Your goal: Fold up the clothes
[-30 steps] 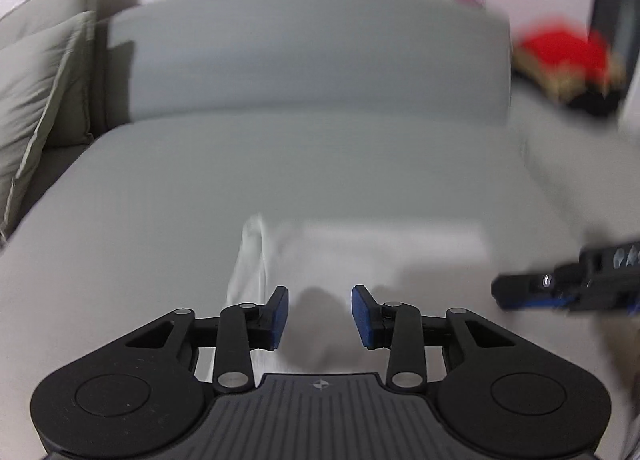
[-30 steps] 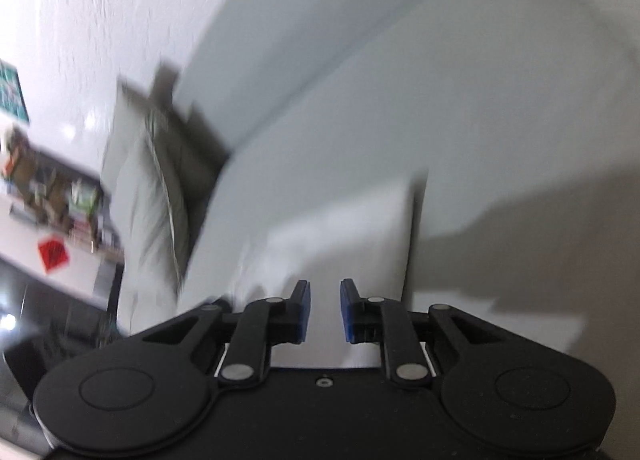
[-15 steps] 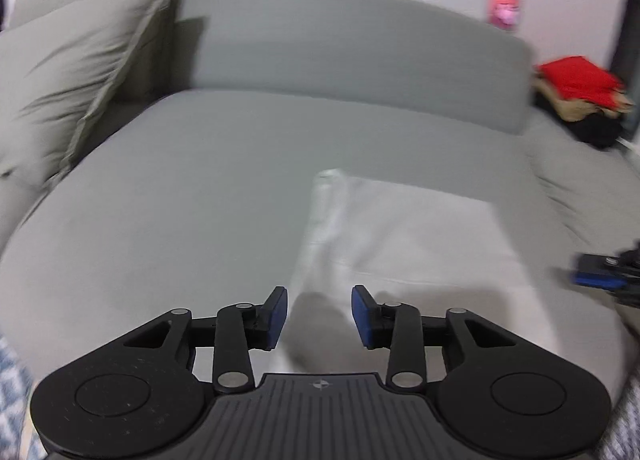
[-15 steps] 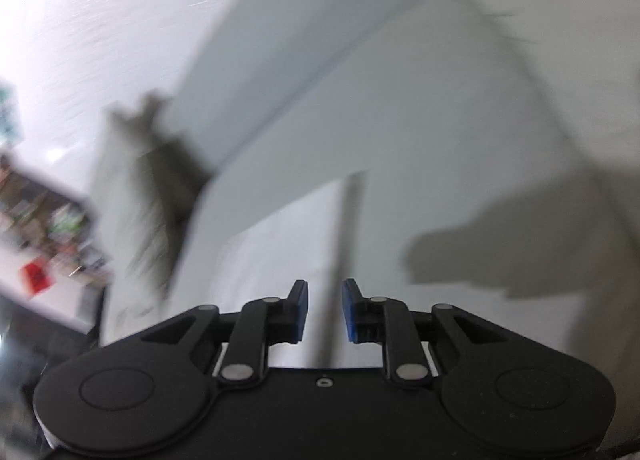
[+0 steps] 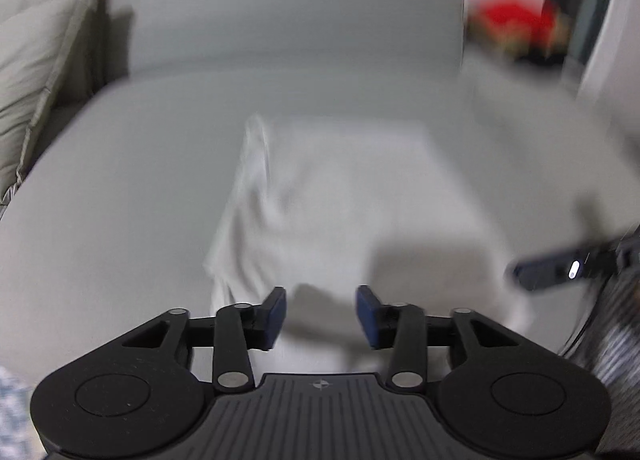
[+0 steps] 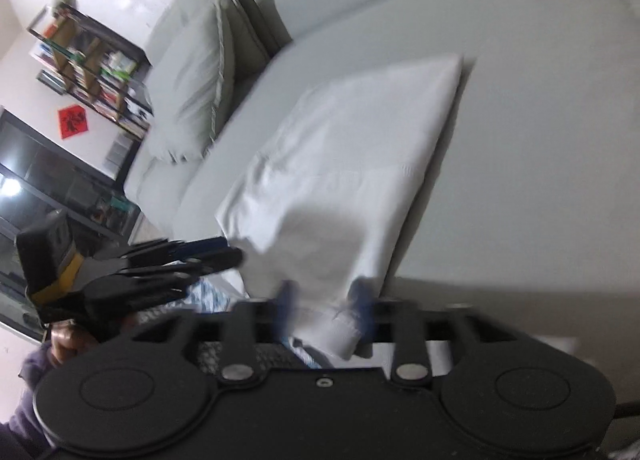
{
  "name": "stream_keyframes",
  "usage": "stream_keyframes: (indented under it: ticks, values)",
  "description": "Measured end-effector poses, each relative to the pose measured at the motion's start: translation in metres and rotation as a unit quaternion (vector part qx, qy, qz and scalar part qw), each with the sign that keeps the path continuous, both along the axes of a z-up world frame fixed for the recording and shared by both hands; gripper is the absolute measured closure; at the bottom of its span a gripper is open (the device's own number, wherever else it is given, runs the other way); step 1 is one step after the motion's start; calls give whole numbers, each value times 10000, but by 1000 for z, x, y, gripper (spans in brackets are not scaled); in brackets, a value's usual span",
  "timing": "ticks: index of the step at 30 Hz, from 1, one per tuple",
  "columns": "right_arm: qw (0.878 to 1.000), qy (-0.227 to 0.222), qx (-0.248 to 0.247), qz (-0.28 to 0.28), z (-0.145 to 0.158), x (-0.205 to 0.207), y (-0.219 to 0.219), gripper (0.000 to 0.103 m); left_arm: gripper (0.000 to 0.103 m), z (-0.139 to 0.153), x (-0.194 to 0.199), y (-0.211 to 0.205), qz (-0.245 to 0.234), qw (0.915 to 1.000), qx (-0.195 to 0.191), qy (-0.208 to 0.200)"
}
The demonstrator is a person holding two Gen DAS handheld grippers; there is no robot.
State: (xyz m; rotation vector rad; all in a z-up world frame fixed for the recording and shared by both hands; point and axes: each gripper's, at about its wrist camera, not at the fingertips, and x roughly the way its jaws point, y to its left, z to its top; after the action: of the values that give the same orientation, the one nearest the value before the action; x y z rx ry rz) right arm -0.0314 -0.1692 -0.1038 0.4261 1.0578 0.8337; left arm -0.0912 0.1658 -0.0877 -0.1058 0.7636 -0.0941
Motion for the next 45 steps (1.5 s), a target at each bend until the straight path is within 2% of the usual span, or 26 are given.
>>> stream_keyframes:
  ticks: [1, 5, 9, 11, 15, 19, 22, 27, 30, 34, 38, 40, 45]
  values:
    - [9998, -72, 114, -110, 1, 12, 12, 42, 32, 3, -2, 9, 211, 9995, -132, -172]
    - [9923, 277, 527, -1090, -17, 44, 14, 38, 35, -3, 21, 39, 1030, 9929, -587, -81]
    - [9753, 773, 771, -1921, -39, 63, 10, 38, 32, 1, 49, 50, 1208, 9916, -393, -237]
    - [9711, 850, 717, -2111, -47, 68, 11, 38, 32, -2, 62, 55, 1313, 9908, -290, -156]
    - [9719, 744, 636, -2139, -51, 72, 18, 39, 33, -15, 72, 69, 1524, 9852, -731, 279]
    - [9716, 736, 678, -2142, -52, 74, 20, 39, 32, -22, 77, 80, 1413, 9818, -1163, 499]
    - [9745, 729, 614, -2030, -50, 73, 15, 41, 32, -31, 87, 86, 1181, 9770, -1539, 887]
    - [9791, 687, 534, -1838, -47, 75, 20, 47, 33, -43, 92, 79, 670, 9750, -1798, 1118]
    - [9795, 780, 553, -1772, -48, 77, 21, 52, 34, -52, 96, 76, 355, 9701, -2038, 1268]
    - [9813, 861, 452, -1660, -51, 81, 24, 58, 33, -59, 106, 72, 207, 9693, -2004, 1409]
    - [9789, 1082, 496, -1660, -58, 95, 27, 67, 34, -64, 120, 77, 178, 9611, -2331, 1470]
    - [9768, 1200, 551, -1684, -62, 103, 29, 69, 35, -67, 126, 76, 150, 9585, -2448, 1454]
    - [9726, 1417, 759, -1680, -75, 125, 37, 69, 40, -70, 139, 60, -74, 9676, -2175, 1282]
